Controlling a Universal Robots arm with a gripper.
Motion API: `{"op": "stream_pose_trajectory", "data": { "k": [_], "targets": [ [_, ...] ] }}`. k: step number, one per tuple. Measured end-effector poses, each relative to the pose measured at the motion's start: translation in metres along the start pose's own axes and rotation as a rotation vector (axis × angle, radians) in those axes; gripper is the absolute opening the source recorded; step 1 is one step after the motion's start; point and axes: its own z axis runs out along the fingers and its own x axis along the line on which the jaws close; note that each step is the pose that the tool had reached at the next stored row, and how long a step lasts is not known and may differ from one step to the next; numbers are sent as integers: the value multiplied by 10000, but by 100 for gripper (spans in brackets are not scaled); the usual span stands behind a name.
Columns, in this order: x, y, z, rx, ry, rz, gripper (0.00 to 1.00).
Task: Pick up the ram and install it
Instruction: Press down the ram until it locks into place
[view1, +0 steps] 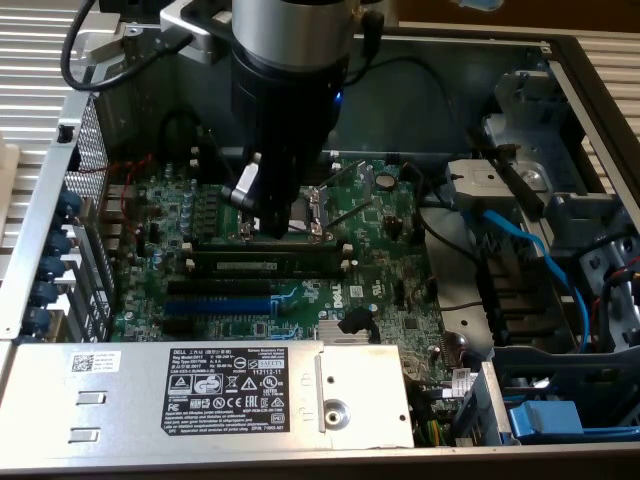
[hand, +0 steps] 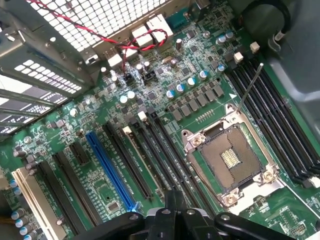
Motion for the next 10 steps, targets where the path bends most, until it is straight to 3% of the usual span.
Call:
{"op": "stream_pose_trajectory", "data": {
  "k": [10],
  "targets": [
    [0,0,0,-11,-69,1349,10]
  ]
}}
